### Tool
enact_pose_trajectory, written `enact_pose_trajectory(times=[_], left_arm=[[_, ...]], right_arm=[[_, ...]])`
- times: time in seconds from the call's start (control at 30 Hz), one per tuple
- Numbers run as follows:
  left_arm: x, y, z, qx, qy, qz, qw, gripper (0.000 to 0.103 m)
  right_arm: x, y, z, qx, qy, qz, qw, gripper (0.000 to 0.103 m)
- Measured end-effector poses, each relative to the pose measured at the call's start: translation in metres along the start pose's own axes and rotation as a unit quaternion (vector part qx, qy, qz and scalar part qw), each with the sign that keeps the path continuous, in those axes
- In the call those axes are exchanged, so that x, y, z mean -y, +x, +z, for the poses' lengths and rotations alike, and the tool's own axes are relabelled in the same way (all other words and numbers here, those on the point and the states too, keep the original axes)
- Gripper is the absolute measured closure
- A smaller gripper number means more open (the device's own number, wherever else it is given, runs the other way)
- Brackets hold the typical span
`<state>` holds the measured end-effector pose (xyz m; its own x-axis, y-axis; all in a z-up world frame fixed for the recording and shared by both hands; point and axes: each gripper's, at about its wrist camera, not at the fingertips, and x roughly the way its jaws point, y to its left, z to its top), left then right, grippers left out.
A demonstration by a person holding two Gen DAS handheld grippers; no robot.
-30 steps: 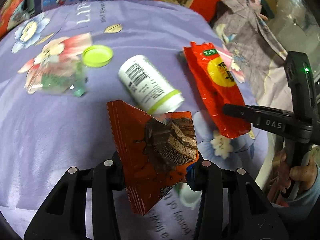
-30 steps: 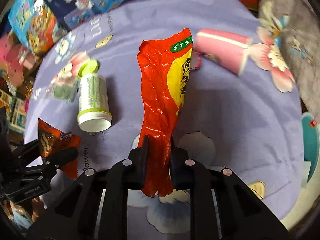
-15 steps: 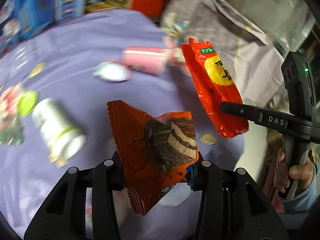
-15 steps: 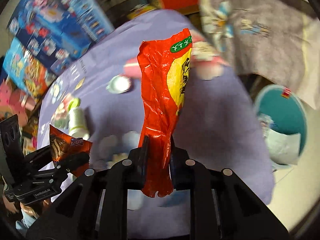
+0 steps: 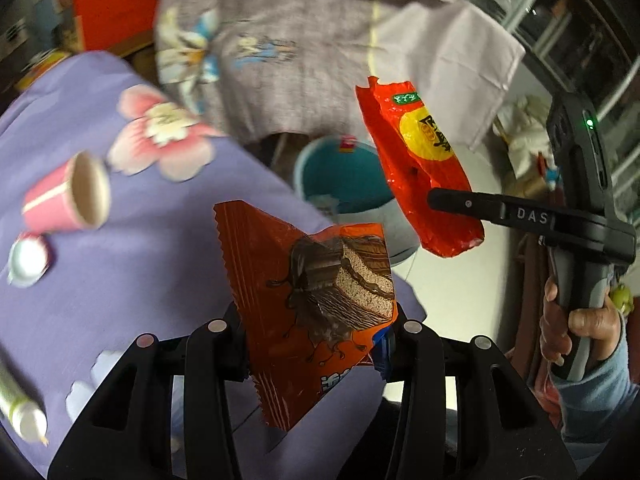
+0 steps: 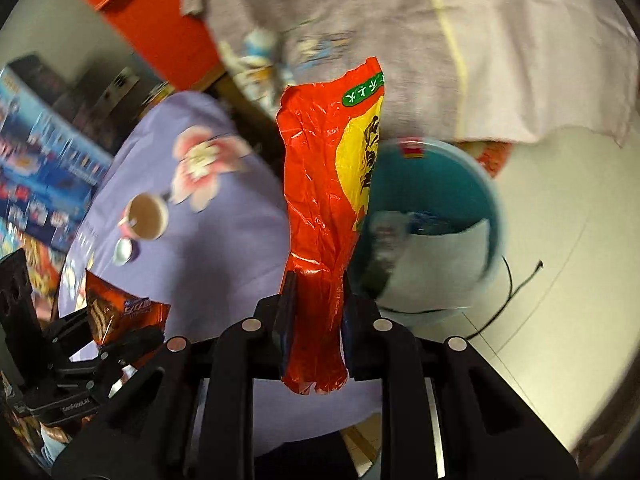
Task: Collect trash
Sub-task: 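Carry both wrappers over the wastebasket and open the right gripper, then open the left gripper to drop the Ovaltine wrapper into the wastebasket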
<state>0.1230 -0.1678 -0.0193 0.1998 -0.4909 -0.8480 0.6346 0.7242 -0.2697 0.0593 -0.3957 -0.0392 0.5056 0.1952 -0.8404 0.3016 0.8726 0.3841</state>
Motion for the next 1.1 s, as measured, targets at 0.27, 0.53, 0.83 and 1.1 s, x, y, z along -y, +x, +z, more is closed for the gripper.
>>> enact_pose_trajectory(times=[0.27, 0.53, 0.83, 1.1], left_arm=[[0.027, 0.046, 0.023, -0.035, 0.015, -0.003, 0.9993, 0.059], [0.036, 0.070, 0.039, -0.049, 0.020, -0.003, 0.9986, 0.059], [0.050, 0.090, 0.050, -0.064, 0.026, -0.005, 0.9976, 0.059], [0.061, 0.102, 0.055, -0.073, 0.035, -0.008, 0.9967, 0.058]], right_arm=[[0.043, 0.025, 0.007, -0.031, 0.026, 0.003, 0.999, 0.080], [0.063, 0.047, 0.017, -0.047, 0.038, 0.010, 0.998, 0.059], [0.080, 0.039, 0.024, -0.033, 0.059, 0.014, 0.998, 0.034], [0.096, 0.026, 0.024, -0.025, 0.084, 0.003, 0.996, 0.025]])
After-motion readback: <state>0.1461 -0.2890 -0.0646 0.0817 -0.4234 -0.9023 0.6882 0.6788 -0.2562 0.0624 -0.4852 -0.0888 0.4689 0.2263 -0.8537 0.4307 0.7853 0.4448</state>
